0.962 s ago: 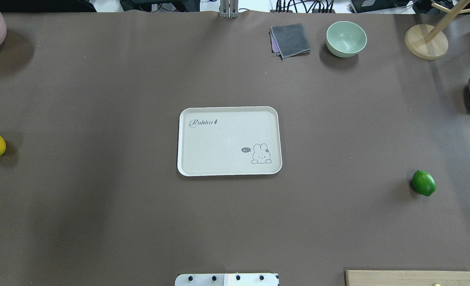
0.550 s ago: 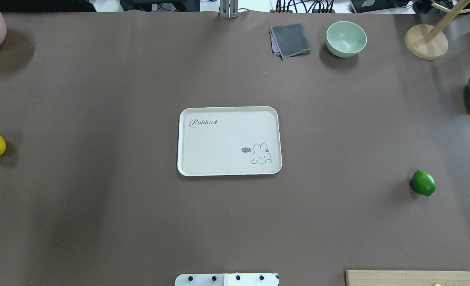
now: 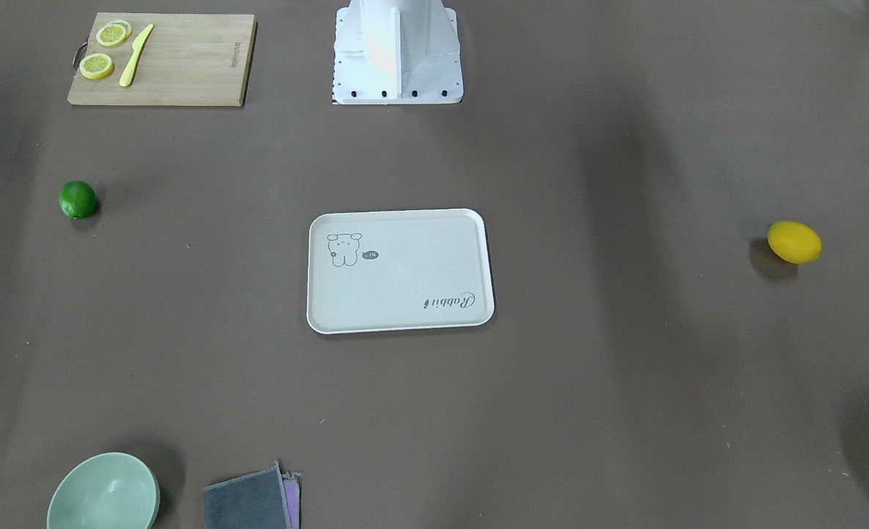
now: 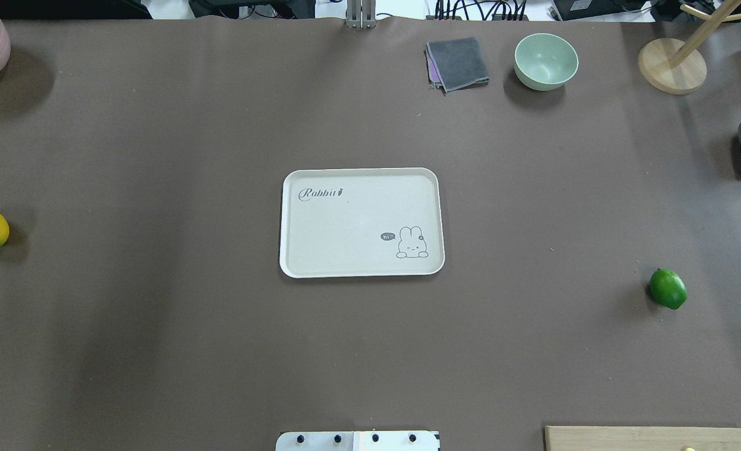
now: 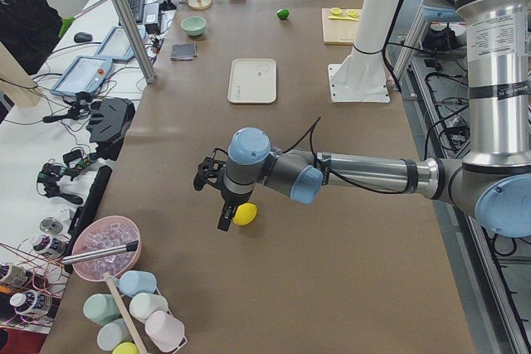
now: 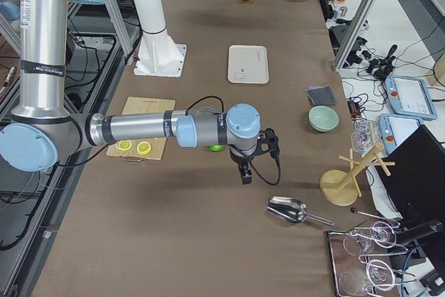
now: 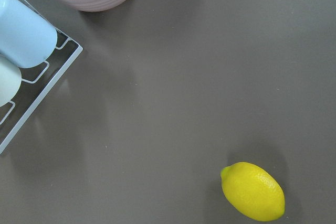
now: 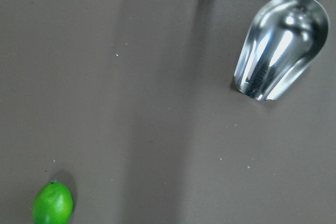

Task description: Place all lemons on tray

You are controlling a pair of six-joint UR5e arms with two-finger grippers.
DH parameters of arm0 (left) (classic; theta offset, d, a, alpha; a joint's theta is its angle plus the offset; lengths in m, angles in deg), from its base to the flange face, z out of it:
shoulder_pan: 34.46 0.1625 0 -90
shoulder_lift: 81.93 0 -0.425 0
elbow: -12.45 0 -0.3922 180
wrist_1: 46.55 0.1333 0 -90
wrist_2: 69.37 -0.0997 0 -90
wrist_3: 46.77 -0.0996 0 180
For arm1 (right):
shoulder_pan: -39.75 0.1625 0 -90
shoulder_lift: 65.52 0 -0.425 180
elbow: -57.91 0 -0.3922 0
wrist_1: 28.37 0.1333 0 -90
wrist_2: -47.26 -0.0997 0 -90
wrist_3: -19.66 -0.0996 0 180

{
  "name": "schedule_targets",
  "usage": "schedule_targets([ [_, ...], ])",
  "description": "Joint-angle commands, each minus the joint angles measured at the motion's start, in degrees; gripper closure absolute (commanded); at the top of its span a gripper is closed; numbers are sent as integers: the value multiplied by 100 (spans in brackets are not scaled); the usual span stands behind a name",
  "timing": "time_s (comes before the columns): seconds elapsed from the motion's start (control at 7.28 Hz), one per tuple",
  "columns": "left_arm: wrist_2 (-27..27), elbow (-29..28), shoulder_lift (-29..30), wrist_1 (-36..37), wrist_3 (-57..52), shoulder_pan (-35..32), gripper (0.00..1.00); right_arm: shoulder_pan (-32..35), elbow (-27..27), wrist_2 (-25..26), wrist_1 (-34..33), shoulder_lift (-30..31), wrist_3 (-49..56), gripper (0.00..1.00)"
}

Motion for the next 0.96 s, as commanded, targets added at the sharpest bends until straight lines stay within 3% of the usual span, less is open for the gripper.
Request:
schedule_targets([
  [0.0, 16, -111, -38, -313, 3, 8, 2, -555, -19, 34, 1088, 62, -1337, 0],
  [0.41, 16, -111, -47, -349, 20, -1, 2, -1917, -19, 772, 2846, 123, -3500, 0],
  [0.82, 25, -93, -56, -349, 3, -1, 2, -2823, -1, 1071, 3114, 308, -4101, 0],
])
